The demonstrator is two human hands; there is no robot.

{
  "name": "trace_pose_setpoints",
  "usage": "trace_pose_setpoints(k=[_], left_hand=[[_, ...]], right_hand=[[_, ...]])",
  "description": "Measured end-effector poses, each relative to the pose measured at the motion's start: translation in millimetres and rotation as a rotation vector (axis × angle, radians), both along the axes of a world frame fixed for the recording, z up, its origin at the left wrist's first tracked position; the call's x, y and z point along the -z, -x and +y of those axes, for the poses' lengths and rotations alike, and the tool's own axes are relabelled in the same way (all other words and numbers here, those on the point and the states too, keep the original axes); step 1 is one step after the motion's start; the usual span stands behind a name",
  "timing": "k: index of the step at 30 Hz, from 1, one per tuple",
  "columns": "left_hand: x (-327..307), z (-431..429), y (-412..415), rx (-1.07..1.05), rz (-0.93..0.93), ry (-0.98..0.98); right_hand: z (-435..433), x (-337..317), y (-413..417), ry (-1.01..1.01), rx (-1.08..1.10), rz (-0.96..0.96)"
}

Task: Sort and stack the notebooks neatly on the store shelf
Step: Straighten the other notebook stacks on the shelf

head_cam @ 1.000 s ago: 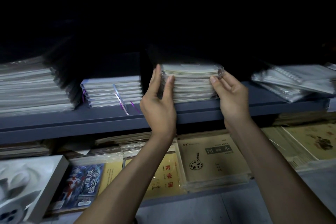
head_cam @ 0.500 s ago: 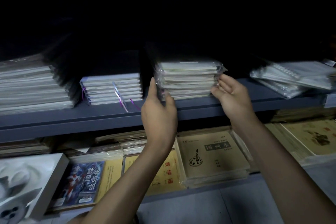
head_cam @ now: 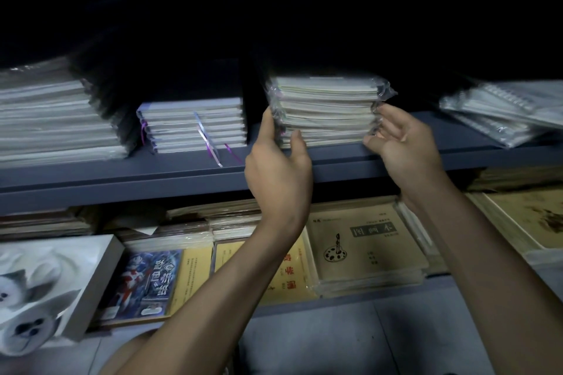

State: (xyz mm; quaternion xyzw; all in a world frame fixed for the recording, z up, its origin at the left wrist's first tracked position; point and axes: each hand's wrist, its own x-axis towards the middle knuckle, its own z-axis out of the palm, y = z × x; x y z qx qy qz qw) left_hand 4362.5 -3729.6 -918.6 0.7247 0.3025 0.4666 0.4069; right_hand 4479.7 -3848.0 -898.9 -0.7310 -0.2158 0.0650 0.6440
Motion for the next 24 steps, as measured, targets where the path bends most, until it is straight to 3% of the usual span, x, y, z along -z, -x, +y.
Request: trace_pose_setpoints(k=[16,24], left_hand=[[-0.3,11.1,-11.9,0.124,-0.194,-0.029],[-3.0,11.1,-12.6,0.121,-0.295,0.038]], right_hand=[[5.1,-1.0,1.5,-0.147,-0.028,-0.021],[3.9,6.0,-7.3,-0.130,-0.028,-0.061]])
